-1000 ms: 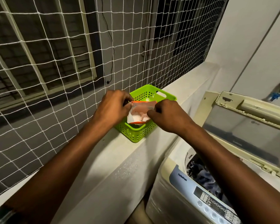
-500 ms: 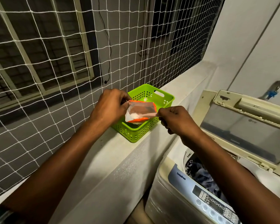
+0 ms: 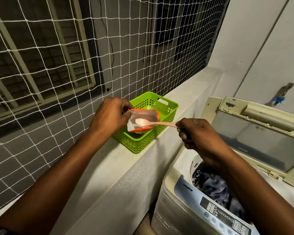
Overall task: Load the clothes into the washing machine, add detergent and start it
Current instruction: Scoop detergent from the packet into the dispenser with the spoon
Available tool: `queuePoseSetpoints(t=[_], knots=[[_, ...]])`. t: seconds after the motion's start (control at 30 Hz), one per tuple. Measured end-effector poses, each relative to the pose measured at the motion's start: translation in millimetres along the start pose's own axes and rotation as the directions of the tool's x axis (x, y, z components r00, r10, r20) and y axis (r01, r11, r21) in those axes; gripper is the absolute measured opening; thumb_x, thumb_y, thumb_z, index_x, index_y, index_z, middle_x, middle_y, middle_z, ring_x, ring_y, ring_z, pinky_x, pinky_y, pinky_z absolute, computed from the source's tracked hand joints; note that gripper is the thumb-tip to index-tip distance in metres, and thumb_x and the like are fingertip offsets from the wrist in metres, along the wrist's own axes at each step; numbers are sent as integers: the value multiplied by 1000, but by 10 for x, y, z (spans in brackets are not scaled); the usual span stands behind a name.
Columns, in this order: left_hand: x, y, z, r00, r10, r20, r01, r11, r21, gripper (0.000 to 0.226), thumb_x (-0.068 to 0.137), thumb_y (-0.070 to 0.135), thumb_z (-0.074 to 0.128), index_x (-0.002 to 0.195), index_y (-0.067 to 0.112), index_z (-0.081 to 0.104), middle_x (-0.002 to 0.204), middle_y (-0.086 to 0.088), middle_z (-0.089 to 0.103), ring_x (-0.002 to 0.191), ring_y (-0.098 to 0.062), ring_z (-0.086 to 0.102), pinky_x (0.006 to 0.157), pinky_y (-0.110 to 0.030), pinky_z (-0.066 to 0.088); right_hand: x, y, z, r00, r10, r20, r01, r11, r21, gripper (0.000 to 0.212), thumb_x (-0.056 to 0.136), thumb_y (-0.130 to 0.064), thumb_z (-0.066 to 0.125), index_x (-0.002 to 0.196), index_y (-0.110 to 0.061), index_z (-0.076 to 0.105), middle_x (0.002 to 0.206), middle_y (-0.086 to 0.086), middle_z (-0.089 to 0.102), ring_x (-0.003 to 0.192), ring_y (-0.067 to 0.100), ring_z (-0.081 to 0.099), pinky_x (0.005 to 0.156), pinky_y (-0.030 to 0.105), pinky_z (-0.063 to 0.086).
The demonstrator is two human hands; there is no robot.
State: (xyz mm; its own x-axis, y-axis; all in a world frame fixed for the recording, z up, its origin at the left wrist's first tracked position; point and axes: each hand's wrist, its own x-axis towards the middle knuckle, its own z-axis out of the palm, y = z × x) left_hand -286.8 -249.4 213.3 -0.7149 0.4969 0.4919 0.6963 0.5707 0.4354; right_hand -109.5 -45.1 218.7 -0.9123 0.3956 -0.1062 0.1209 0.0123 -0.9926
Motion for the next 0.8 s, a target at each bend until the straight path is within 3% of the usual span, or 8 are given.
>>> queuePoseSetpoints(t=[0.37,0.67,0.8], knots=[[-22,125,79,997,65,47,-67,998,23,21,83,24,72,102,23,80,96,0,80,86,-21,74,77,-37,59,-467,-84,-421,999,43,-26,-39,989,142,27,102,-12,53,76,-8,58,56,3,40,48,13,24,40,22,23],[57,741,484,949,314,-22,-315,947,-59,21,90,28,65,105,18,76,106,-1,74,104,-27,67,96,-41,52,-1034,104,-1124,981,88,-173,-55,981,185,30,102,-7,47,73,-9,55,59,6,36,48,13,25,38,21,23],[49,1137,806,917,400,-15,-399,911,-104,19,91,26,64,103,16,76,107,-2,74,105,-26,66,95,-38,50,-1196,329,-1499,959,99,-265,-49,981,187,33,104,-5,43,73,-10,54,60,7,34,47,12,25,40,24,20]])
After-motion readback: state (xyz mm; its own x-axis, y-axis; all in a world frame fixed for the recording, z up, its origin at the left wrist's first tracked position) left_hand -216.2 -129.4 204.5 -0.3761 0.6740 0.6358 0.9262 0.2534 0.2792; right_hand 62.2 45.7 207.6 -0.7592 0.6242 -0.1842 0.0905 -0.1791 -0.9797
